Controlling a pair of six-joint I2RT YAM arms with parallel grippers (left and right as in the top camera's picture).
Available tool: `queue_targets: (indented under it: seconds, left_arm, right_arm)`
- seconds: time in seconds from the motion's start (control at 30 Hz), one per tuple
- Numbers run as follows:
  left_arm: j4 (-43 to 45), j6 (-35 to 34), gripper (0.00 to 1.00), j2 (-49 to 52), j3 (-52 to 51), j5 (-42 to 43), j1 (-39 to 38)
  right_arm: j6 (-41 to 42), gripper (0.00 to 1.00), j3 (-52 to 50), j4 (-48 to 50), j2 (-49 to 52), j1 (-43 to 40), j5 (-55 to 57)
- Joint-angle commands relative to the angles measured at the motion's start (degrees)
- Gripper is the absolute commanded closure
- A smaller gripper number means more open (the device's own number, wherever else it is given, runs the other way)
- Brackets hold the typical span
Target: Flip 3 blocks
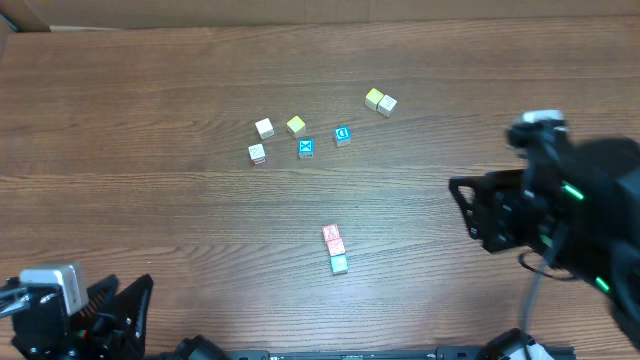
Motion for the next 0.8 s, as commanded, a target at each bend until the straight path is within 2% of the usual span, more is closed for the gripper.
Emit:
queue_targets:
  seconds: [0.0,0.03,0.07,0.1,0.17,0.23,0.77]
  left_arm:
    - [1.0,7.7,0.62,-0.3,0.9,-8.0,0.2]
    - [1.1,7.8,0.53,-0.3,0.9,-10.1,0.2]
    - [1.1,7.8,0.16,-0.3,0.9,-11.7,0.2]
    - [1.0,7.8,0.0,-0.3,0.9,-13.0,0.2]
    - [1.0,7.8,0.0,-0.3,0.9,-13.7,0.2]
    - [0.8,7.8,0.0,-0.3,0.9,-13.7,0.2]
    - [-1.2,7.8,0.0,-0.3,0.9,-12.7,0.2]
  right_arm:
    - [-3.7,0.49,1.6,4.3,-4.8,0.0,1.9]
    - [-3.7,0.48,1.6,5.9,-5.8,0.0,2.8]
    - [-3.7,0.48,1.6,7.4,-6.8,0.0,3.8]
    - [-3.7,0.45,1.6,8.9,-7.7,0.0,5.1]
    - [-3.6,0.19,1.6,10.6,-8.8,0.0,6.9]
    - [-3.6,0.0,1.6,11.0,-9.2,0.0,7.1]
    - [-3.0,0.0,1.3,8.6,-9.0,0.0,7.0]
